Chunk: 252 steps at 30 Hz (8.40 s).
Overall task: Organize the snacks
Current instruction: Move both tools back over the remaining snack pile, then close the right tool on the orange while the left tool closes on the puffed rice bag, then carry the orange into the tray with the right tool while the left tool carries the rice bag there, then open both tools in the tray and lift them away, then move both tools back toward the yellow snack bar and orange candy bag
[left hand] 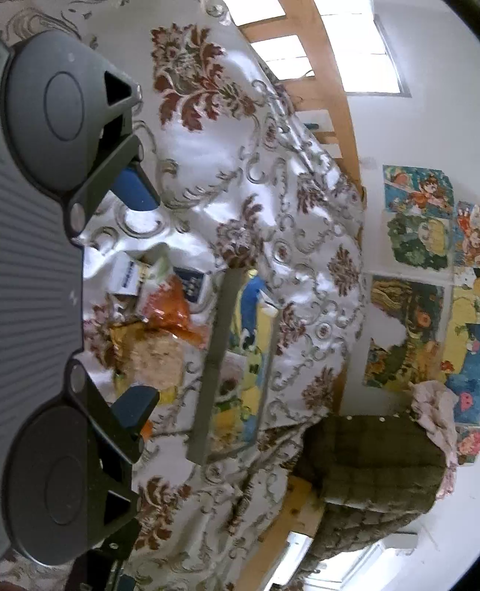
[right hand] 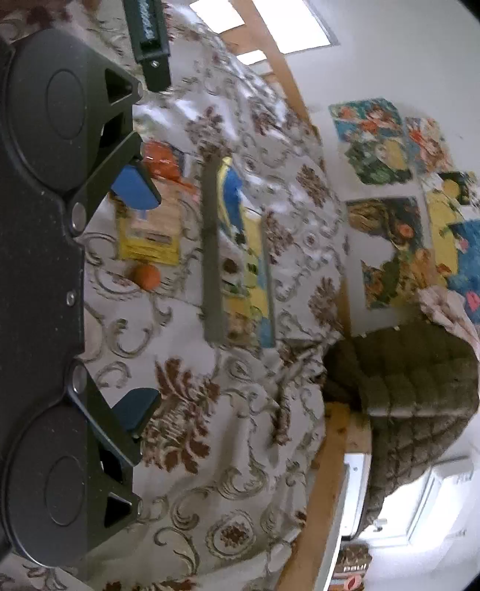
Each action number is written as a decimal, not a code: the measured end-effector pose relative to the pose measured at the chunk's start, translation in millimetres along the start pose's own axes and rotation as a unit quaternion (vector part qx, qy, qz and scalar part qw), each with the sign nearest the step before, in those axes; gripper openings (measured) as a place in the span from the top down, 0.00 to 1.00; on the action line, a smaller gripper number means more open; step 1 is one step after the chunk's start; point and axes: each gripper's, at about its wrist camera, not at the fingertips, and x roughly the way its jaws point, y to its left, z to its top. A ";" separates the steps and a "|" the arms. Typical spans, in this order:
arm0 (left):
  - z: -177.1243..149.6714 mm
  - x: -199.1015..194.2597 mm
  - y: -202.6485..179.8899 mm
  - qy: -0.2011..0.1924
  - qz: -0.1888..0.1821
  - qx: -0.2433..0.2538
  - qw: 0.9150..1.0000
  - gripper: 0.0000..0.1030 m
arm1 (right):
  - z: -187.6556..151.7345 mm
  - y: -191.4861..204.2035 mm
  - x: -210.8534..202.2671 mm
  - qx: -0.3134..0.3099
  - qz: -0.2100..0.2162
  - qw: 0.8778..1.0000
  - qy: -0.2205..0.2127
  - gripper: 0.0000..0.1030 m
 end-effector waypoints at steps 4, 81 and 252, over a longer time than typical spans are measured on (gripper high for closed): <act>-8.4 1.8 1.5 0.010 0.010 0.011 1.000 0.00 | -11.8 13.0 2.1 -0.031 0.007 0.999 0.020 0.01; 9.2 185.0 -47.0 0.156 -0.166 0.046 0.972 0.02 | -2.3 -10.6 159.2 -0.220 0.124 0.966 0.054 0.22; 58.2 16.8 -10.9 -0.092 -0.027 -0.009 0.995 0.00 | 68.3 -6.5 23.7 -0.010 0.038 0.987 -0.157 0.01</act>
